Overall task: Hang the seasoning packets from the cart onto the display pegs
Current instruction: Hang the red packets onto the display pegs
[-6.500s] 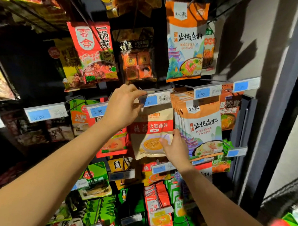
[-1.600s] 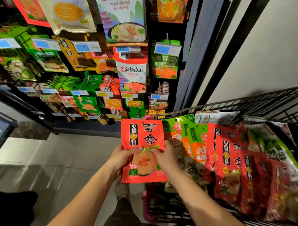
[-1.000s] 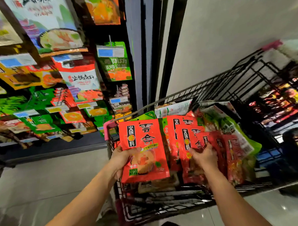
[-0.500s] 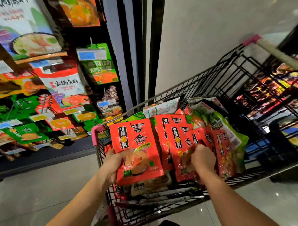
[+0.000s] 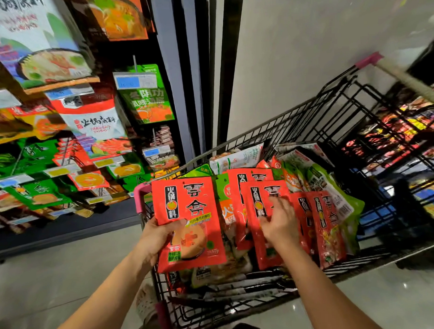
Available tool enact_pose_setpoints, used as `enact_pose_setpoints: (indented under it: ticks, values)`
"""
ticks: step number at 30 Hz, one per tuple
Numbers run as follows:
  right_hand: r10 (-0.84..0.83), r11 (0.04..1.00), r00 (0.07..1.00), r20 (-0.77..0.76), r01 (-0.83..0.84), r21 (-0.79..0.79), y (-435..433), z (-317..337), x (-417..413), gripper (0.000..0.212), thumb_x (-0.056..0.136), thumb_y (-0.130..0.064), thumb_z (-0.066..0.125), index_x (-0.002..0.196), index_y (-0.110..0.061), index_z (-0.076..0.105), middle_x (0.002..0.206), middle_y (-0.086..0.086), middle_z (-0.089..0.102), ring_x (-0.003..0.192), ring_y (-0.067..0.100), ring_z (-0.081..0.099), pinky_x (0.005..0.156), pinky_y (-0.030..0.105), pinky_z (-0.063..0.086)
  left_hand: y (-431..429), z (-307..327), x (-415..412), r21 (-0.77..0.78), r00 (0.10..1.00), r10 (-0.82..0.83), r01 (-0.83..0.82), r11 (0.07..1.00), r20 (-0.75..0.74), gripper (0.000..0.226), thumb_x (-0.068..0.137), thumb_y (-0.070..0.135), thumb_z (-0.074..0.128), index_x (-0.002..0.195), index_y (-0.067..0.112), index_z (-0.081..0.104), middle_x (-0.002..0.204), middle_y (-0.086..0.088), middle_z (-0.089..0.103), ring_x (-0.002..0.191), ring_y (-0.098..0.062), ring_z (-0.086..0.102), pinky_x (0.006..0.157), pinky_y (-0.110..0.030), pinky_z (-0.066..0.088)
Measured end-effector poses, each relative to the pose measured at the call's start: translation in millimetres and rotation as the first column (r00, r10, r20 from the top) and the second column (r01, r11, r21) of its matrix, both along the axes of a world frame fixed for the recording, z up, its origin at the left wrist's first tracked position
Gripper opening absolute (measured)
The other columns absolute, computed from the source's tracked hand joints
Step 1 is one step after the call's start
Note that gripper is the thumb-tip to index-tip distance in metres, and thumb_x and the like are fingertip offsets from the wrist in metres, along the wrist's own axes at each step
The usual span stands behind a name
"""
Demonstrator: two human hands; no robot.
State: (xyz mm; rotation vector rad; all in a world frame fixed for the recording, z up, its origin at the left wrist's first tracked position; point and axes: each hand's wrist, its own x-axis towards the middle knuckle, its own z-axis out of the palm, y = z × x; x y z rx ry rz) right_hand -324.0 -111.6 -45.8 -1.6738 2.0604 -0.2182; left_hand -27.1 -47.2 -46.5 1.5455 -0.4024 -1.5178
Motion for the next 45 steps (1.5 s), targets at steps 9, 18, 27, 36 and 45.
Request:
enact_pose_setpoints:
  ticks: [9, 18, 27, 36, 45]
  values:
    - [-0.228, 0.973, 0.974, -0.004, 0.228, 0.038, -3, 1, -18, 0.111, 0.068, -0.058, 0.089, 0.149, -0.009, 0.031, 0.129, 0.017, 0.059, 0.116, 0.037, 0.062, 0.087, 0.043, 0.050, 0, -3, -2, 0.006, 1.000, 0.007, -0.007, 1.000, -0.015, 0.050, 0.073, 0.001, 0.083, 0.120, 0.009, 0.067, 0.107, -0.014, 0.077, 0.091, -0.036, 0.075, 0.075, -0.041, 0.060]
    - [-0.163, 0.986, 0.678, 0.717, 0.100, 0.130, -14, 37, -24, 0.021, 0.089, 0.002, 0.073, 0.093, -0.019, 0.078, 0.093, -0.003, 0.080, 0.087, 0.012, 0.074, 0.082, 0.028, 0.055, 1, -3, -2, -0.006, 0.999, 0.012, -0.012, 1.000, -0.039, 0.047, 0.075, -0.002, 0.082, 0.118, 0.009, 0.067, 0.106, -0.015, 0.077, 0.091, -0.036, 0.075, 0.077, -0.042, 0.060]
    - [-0.237, 0.972, 0.543, 0.806, 0.135, 0.195, -16, 43, 54, 0.022, 0.087, 0.008, 0.070, 0.095, -0.012, 0.076, 0.084, -0.001, 0.076, 0.079, 0.016, 0.070, 0.080, 0.032, 0.055, 3, -7, 2, 0.016, 0.999, 0.018, -0.017, 1.000, -0.044, 0.057, 0.074, 0.023, 0.089, 0.125, 0.012, 0.066, 0.111, -0.012, 0.077, 0.097, -0.032, 0.076, 0.088, -0.044, 0.057]
    - [-0.150, 0.983, 0.725, 0.672, 0.180, 0.025, 28, -3, 142, 0.008, 0.094, -0.012, 0.072, 0.101, -0.012, 0.076, 0.095, -0.003, 0.076, 0.087, 0.014, 0.069, 0.080, 0.028, 0.052, 9, 8, 2, -0.080, 0.991, -0.132, 0.131, 0.988, -0.002, 0.105, 0.033, 0.052, 0.101, 0.124, 0.013, 0.066, 0.110, -0.011, 0.077, 0.099, -0.031, 0.075, 0.085, -0.041, 0.057]
    - [-0.312, 0.944, 0.917, 0.250, 0.329, -0.028, 3, -5, 30, 0.021, 0.092, -0.009, 0.065, 0.109, -0.021, 0.066, 0.111, 0.008, 0.068, 0.102, 0.032, 0.066, 0.075, 0.033, 0.048, 10, 9, -1, -0.069, 0.994, -0.105, 0.107, 0.992, 0.037, 0.047, 0.075, 0.002, 0.085, 0.118, 0.011, 0.068, 0.107, -0.007, 0.078, 0.093, -0.024, 0.076, 0.080, -0.036, 0.056]
